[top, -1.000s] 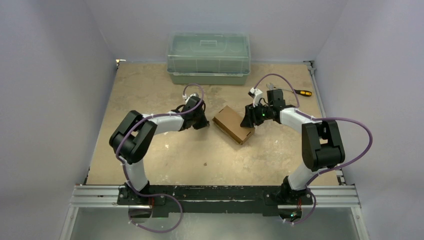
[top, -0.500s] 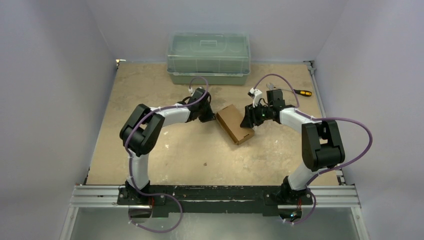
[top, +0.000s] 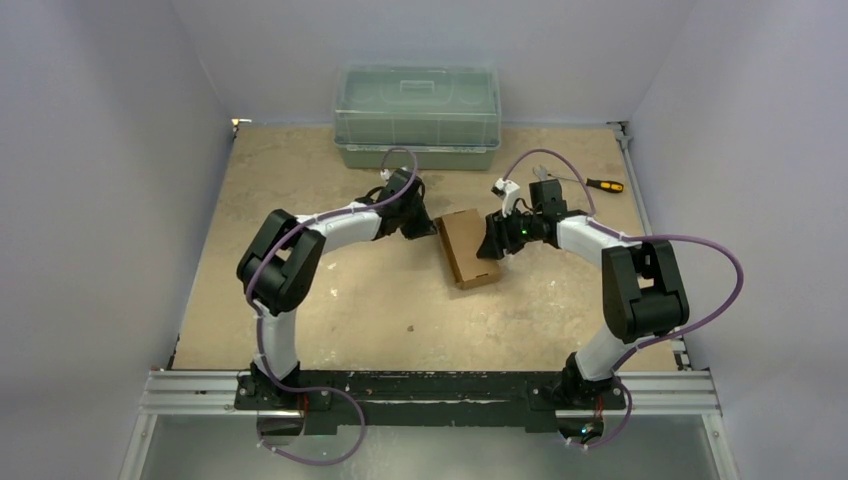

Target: Fold the paper box

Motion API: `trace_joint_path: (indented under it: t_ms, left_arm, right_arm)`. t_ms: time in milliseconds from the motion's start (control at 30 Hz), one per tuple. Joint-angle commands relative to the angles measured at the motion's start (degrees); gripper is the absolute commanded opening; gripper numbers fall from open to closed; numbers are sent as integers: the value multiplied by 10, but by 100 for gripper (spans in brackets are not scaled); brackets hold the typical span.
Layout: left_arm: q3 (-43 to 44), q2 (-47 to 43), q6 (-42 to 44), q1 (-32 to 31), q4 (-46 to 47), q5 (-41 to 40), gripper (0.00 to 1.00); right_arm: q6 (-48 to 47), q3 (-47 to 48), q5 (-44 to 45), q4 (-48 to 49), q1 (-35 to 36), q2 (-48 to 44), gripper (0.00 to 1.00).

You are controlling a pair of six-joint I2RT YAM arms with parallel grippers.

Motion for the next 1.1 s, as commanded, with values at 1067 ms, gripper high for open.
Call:
trace_joint_path:
  t_ms: [1067]
  left_arm:
    - [-17,21,121,26,138,-47,0]
  right_arm:
    - [245,12,-56,197,-72,-36,74]
